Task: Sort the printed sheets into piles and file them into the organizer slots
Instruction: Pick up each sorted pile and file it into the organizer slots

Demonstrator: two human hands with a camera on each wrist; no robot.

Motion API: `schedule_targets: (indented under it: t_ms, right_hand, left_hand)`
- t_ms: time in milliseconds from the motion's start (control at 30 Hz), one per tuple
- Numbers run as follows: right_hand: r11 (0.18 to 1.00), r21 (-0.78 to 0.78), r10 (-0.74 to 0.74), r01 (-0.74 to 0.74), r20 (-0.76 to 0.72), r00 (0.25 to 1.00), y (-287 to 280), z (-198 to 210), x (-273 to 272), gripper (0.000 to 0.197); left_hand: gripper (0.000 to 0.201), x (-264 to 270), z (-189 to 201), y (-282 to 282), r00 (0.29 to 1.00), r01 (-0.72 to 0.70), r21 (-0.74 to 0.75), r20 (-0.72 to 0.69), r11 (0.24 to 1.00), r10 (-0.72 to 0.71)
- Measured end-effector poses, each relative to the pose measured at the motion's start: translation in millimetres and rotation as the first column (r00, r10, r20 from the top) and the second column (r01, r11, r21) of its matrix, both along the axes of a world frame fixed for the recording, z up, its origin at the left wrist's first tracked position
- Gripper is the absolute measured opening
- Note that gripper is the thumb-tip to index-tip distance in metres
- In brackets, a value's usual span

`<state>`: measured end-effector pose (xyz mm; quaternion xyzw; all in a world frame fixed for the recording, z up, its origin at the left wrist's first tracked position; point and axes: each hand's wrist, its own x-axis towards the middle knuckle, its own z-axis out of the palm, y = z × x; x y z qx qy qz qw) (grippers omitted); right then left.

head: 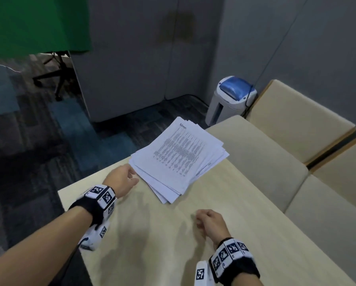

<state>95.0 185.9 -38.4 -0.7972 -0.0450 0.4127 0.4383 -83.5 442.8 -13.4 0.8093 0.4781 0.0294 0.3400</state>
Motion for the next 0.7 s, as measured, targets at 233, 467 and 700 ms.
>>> schedule_targets:
  t_ms: [233,467,700]
  right_hand:
    - [0.971,0.040,-0.230,0.237,-0.131,0.964,71,-2,33,0.033]
    - [0.892,0.047,-0.421,0.449,-0.275,0.865,122,9,43,0.020]
    - [0.901,-0.091,-0.432,0.424,-0.112,0.895,154,-2,40,0.045]
  left_hand:
    - [0.062,61,-15,63,0.999,0.013,-0.006,-0.051,1.000,-0.014]
    - [0.073,92,-30,99,0.975,0.156,-0.067,-0.152,0.985,-0.165]
    - [0.060,87,-36,101,0.947,0.254,0.011,-0.208,0.967,-0.246]
